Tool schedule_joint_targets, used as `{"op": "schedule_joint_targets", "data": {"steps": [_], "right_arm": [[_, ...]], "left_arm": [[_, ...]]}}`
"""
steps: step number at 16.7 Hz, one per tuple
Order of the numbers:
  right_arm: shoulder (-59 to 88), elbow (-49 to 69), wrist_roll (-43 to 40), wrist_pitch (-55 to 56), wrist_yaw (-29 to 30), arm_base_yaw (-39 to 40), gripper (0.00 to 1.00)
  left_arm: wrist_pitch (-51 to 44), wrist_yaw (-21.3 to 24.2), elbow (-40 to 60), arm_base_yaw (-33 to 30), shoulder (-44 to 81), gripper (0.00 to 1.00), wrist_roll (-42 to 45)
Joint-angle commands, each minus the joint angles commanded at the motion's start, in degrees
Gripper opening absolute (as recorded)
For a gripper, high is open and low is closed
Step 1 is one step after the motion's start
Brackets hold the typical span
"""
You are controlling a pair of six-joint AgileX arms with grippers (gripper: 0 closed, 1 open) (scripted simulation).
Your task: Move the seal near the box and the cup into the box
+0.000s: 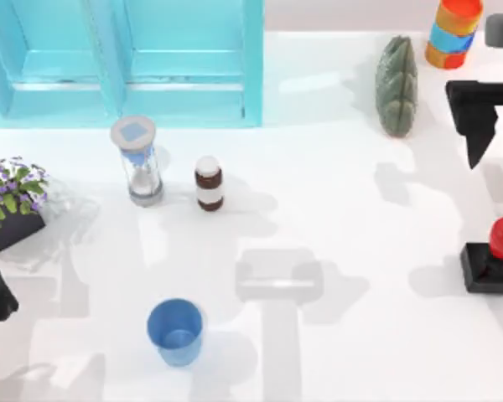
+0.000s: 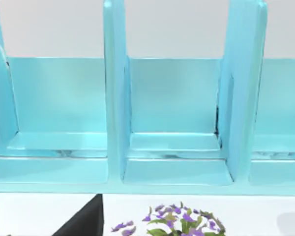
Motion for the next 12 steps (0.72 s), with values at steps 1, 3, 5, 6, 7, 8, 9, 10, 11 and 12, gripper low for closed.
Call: {"op": "schedule_joint_targets", "data": {"steps": [1, 3, 5, 6, 7, 8, 9, 10, 11, 12], "right_arm": [[1.5, 1.3, 2.5, 0.4, 0.0, 2.4, 1.0], [5.2, 4.2, 8.7, 1.2, 0.0, 8.5, 1.0], [9.8, 7.3, 15.4, 1.9, -0.1, 15.5, 1.0], [12.0, 8.9, 19.0, 2.5, -0.1, 19.3, 1.0], [14.2, 10.7, 22.7, 3.2, -0.1, 23.1, 1.0], [16.3, 12.3, 26.3, 3.9, -0.1, 26.7, 1.0], [18.3, 13.8, 30.2, 4.6, 0.0, 30.3, 1.0], [20.2, 15.2, 33.9, 5.2, -0.1, 33.9, 1.0], [21.9, 16.4, 37.0, 5.8, -0.1, 36.9, 1.0], [23.5, 17.3, 39.5, 6.2, -0.2, 39.4, 1.0]], "left_arm": [[0.0, 0.0, 0.0, 0.0, 0.0, 1.0, 0.0], [0.0, 0.0, 0.0, 0.0, 0.0, 1.0, 0.0], [0.0, 0.0, 0.0, 0.0, 0.0, 1.0, 0.0], [0.0, 0.0, 0.0, 0.0, 0.0, 1.0, 0.0], [0.0, 0.0, 0.0, 0.0, 0.0, 1.0, 0.0], [0.0, 0.0, 0.0, 0.0, 0.0, 1.0, 0.0], [0.0, 0.0, 0.0, 0.0, 0.0, 1.0, 0.0], [0.0, 0.0, 0.0, 0.0, 0.0, 1.0, 0.0], [0.0, 0.0, 0.0, 0.0, 0.0, 1.0, 0.0], [0.0, 0.0, 0.0, 0.0, 0.0, 1.0, 0.0]]}}
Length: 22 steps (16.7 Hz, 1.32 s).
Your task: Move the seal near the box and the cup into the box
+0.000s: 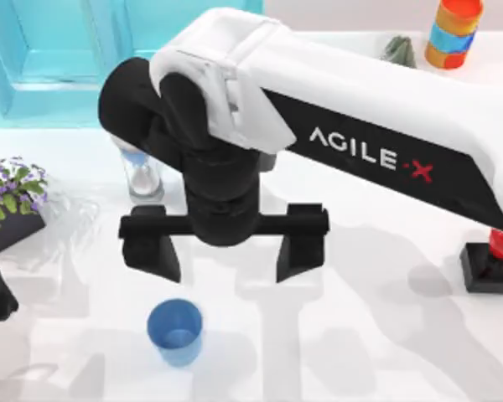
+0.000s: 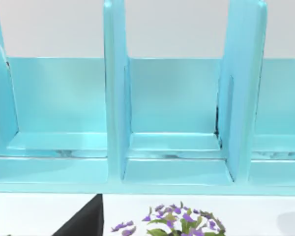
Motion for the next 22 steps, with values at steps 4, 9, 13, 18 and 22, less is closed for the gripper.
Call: {"op": "schedule_joint_targets", "data": {"steps": [4, 9, 13, 18, 22], "right_arm": [[2.2, 1.4, 4.1, 1.2, 0.2, 4.0, 1.0], [2.1, 0.3, 4.0, 2.0, 0.2, 3.9, 1.0], [3.0, -6.4, 4.1, 9.8, 0.3, 3.9, 1.0], [4.2, -13.4, 4.3, 18.0, 0.3, 4.1, 1.0], [4.2, -13.5, 4.3, 18.0, 0.3, 4.1, 0.92]], "left_arm": [[0.0, 0.0, 0.0, 0.0, 0.0, 1.0, 0.0], [0.0, 0.0, 0.0, 0.0, 0.0, 1.0, 0.0], [0.0, 0.0, 0.0, 0.0, 0.0, 1.0, 0.0], [0.0, 0.0, 0.0, 0.0, 0.0, 1.0, 0.0], [0.0, 0.0, 0.0, 0.0, 0.0, 1.0, 0.0]]}}
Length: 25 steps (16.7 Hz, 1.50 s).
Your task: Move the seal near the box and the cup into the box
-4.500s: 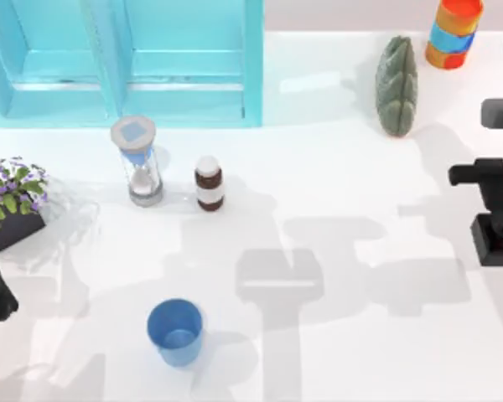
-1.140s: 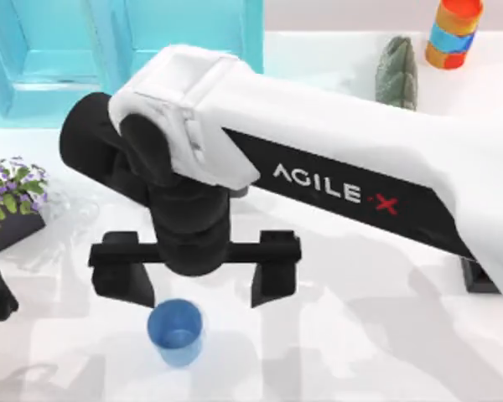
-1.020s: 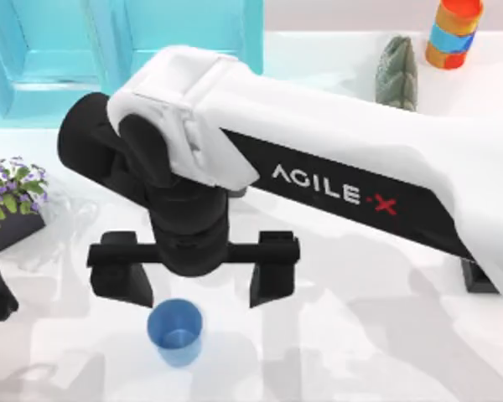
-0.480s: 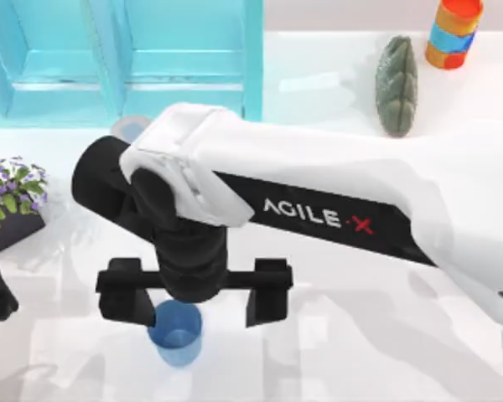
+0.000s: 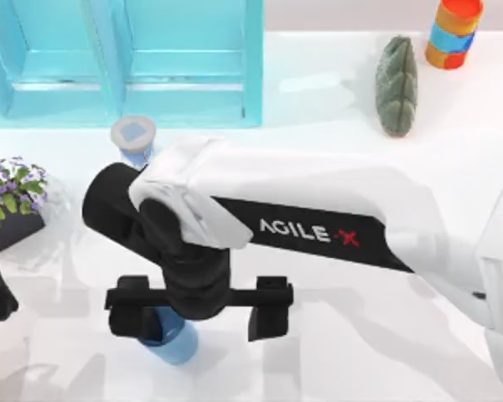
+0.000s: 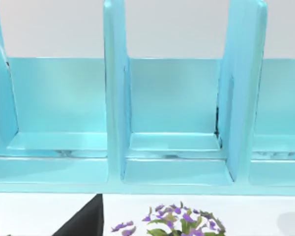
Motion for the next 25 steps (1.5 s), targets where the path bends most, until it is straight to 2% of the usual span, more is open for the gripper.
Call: {"op": "schedule_joint_targets", "data": {"steps": [12, 22, 25], "right_arm": [[0.0, 0.0, 0.0, 0.0, 0.0, 0.0, 0.02], [-0.2, -0.1, 0.0, -0.1, 0.0, -0.2, 0.0], [-4.3, -2.2, -1.6, -1.8, 0.0, -1.7, 0.0]], "left_arm": [[0.0, 0.0, 0.0, 0.0, 0.0, 1.0, 0.0], [0.0, 0.0, 0.0, 0.0, 0.0, 1.0, 0.0], [0.0, 0.0, 0.0, 0.0, 0.0, 1.0, 0.0]]}}
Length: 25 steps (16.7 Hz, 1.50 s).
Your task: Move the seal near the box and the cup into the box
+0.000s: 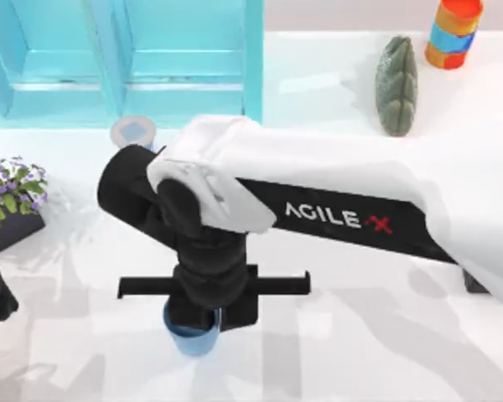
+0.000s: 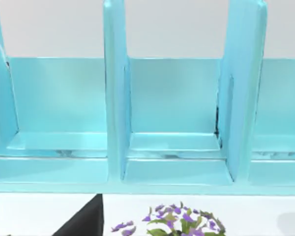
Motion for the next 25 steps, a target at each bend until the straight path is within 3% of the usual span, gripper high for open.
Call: {"op": "schedule_joint_targets", "data": {"steps": [7, 16, 20, 25], "right_arm": [[-16.8, -8.8, -6.0, -7.8, -0.2, -5.7, 0.0], [-18.7, -10.1, -8.4, -8.5, 0.4, -7.8, 0.0], [-21.4, -13.1, -19.1, -7.5, 3.1, -18.1, 0.0], [-26.7, -19.2, -44.5, -5.5, 6.2, -40.5, 0.0]], "left_arm": [[0.0, 0.0, 0.0, 0.0, 0.0, 1.0, 0.0], [0.0, 0.0, 0.0, 0.0, 0.0, 1.0, 0.0], [0.0, 0.0, 0.0, 0.0, 0.0, 1.0, 0.0], [0.0, 0.0, 0.0, 0.0, 0.0, 1.0, 0.0]]}}
